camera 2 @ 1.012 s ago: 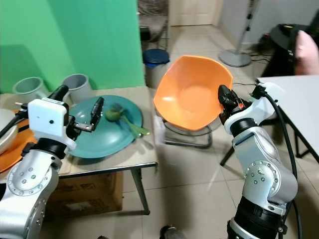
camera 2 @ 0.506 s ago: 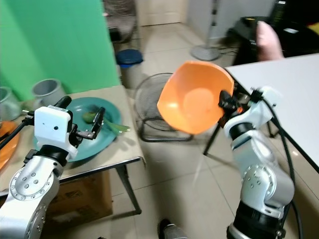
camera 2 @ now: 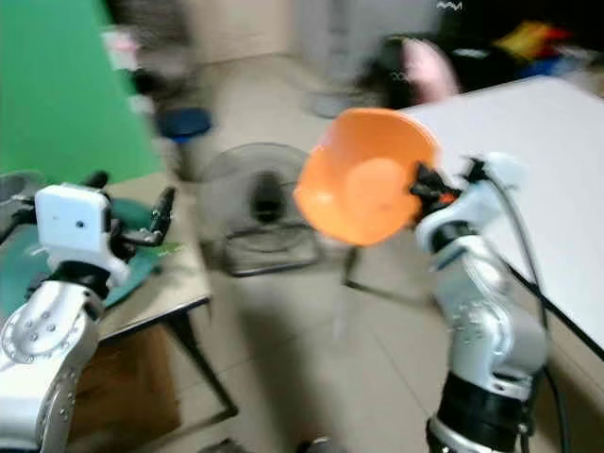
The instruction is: Setting the table
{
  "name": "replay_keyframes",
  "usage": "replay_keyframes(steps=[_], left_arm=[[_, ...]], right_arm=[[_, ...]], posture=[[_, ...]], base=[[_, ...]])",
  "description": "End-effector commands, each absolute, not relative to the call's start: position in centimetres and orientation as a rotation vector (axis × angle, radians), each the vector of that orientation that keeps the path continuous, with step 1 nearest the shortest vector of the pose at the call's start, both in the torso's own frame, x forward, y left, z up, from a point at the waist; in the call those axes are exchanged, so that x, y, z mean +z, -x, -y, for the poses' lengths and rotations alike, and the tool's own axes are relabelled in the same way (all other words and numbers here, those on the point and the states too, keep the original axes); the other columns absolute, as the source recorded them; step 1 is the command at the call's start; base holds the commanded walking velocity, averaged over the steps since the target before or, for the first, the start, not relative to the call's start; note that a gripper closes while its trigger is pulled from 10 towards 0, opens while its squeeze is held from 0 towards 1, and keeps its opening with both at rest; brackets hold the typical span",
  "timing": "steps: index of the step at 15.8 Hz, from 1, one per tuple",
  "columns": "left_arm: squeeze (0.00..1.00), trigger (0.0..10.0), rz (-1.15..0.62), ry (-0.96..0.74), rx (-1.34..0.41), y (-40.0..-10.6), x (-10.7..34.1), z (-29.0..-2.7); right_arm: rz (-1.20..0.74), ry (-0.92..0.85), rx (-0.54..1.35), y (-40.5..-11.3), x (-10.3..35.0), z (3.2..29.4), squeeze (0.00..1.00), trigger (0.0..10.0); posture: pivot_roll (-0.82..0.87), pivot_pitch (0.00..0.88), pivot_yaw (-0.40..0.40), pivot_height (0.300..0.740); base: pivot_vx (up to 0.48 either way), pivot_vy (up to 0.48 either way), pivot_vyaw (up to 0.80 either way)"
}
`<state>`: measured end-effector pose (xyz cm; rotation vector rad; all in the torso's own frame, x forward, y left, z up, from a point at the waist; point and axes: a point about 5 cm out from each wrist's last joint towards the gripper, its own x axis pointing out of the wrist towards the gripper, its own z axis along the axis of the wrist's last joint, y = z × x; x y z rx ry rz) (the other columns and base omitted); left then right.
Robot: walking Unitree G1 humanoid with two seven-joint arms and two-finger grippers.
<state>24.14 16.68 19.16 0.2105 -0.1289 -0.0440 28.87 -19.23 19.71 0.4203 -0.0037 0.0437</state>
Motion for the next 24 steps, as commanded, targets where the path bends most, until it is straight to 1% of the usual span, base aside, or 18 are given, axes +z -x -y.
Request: replay_keyframes(steps=[1,3,5,6,11,18,24], left_arm=[[0.00,10.0,0.130,-0.237,-0.010,-24.3,19.3,-17.0],[0.00,10.0,0.119,-0.238,0.025,-24.6,19.1,-17.5],[0.00,10.0,0.147,-0.208,0.023,-25.0,19.8,-17.8],[0.00,10.0,0.156,-0.209,0.022,-25.1,20.1,-17.9],[0.00,10.0,0.167,-0.216,0.014,-25.3,20.5,-18.1],[0.00,10.0,0.128,-0.206,-0.010,-24.9,19.6,-18.1],[0.00,10.0,0.113,-0.199,-0.025,-25.1,19.3,-18.0]], right_arm=[[0.037,-0.411,0.031,-29.0,20.3,19.3,0.00,10.0],[0.036,-0.396,0.031,-29.1,20.4,19.0,0.00,10.0],[0.059,-0.332,0.030,-29.4,20.8,18.3,0.00,10.0],[0.066,-0.327,0.035,-29.5,21.0,18.0,0.00,10.0],[0.070,-0.258,0.058,-29.8,21.0,17.0,0.00,10.0],[0.039,-0.274,0.066,-30.4,20.7,16.5,0.00,10.0],[0.041,-0.294,0.058,-30.6,20.8,16.6,0.00,10.0]], posture=[[-0.10,0.000,0.029,0.740],[-0.10,0.000,0.025,0.740],[-0.10,0.000,0.016,0.740],[-0.10,0.000,0.012,0.740],[-0.11,0.000,0.003,0.740],[-0.11,0.001,0.006,0.740],[-0.11,0.000,0.014,0.740]], base=[[0.000,0.000,-0.76],[0.000,0.000,-0.76],[0.276,0.000,-0.78],[0.334,0.000,-0.73],[0.364,0.000,0.00],[0.394,0.000,0.00],[0.398,0.000,-0.80]])
